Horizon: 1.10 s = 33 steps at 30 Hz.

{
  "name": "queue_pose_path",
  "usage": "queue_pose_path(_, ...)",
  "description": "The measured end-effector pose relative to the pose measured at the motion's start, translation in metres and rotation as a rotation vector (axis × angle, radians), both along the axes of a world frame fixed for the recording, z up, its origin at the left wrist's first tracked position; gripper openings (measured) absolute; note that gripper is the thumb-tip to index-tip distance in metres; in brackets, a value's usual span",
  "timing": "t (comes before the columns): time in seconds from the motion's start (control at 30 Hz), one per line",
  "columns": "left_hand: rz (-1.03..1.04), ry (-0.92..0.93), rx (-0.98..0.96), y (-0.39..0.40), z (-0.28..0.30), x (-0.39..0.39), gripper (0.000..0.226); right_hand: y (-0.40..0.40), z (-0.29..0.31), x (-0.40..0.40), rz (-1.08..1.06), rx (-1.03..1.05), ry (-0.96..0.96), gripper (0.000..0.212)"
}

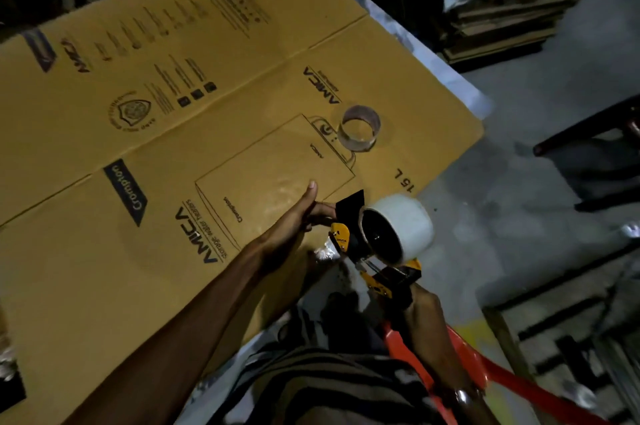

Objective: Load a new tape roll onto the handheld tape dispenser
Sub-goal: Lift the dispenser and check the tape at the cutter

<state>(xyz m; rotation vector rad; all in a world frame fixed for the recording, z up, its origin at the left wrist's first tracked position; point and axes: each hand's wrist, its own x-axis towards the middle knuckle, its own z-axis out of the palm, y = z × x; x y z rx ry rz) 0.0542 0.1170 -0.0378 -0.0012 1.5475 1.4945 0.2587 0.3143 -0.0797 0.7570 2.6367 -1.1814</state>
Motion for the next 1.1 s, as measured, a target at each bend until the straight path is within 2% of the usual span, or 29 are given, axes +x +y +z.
queue_pose_path(0.13, -0.034, -0.005, -0.04, -0.002, -0.013, 0.012, 0.094, -0.007, 0.009, 0.009, -0.019, 0.058, 0.027, 0.031)
queue_pose_path(0.2, -0.054, 0.012, -0.052, -0.008, -0.016, 0.017, 0.093, -0.008, 0.009, 0.012, -0.021, 0.065, 0.023, 0.033)
queue_pose_path(0.33, -0.056, 0.01, -0.027, -0.01, -0.024, 0.022, 0.091, -0.01, 0.012, 0.012, 0.06, 0.098, 0.041, 0.059)
queue_pose_path(0.47, 0.014, 0.012, -0.08, -0.007, -0.102, 0.028, 0.09, -0.009, 0.009, 0.014, 0.072, 0.129, -0.007, 0.064)
queue_pose_path(0.57, 0.108, 0.009, -0.146, -0.001, -0.072, 0.024, 0.071, -0.005, 0.005, 0.014, 0.067, 0.146, -0.028, 0.058)
queue_pose_path(0.63, 0.121, 0.028, -0.162, 0.0, -0.072, 0.025, 0.062, -0.002, 0.002, 0.013, 0.064, 0.169, -0.022, 0.046)
queue_pose_path(0.73, 0.159, 0.048, -0.094, -0.003, -0.094, 0.027, 0.071, 0.001, -0.002, 0.012, 0.071, 0.202, -0.004, 0.03)
queue_pose_path(0.93, 0.172, 0.163, -0.138, -0.001, -0.065, 0.031, 0.068, 0.004, -0.002, 0.012, 0.07, 0.17, 0.033, 0.019)
queue_pose_path(1.03, 0.144, 0.295, -0.253, -0.005, -0.074, 0.03, 0.07, 0.002, -0.006, 0.014, 0.053, 0.17, -0.007, 0.015)
queue_pose_path(1.1, 0.201, 0.574, -0.31, -0.003, -0.072, 0.03, 0.064, 0.001, -0.012, 0.013, 0.012, 0.138, -0.018, 0.009)
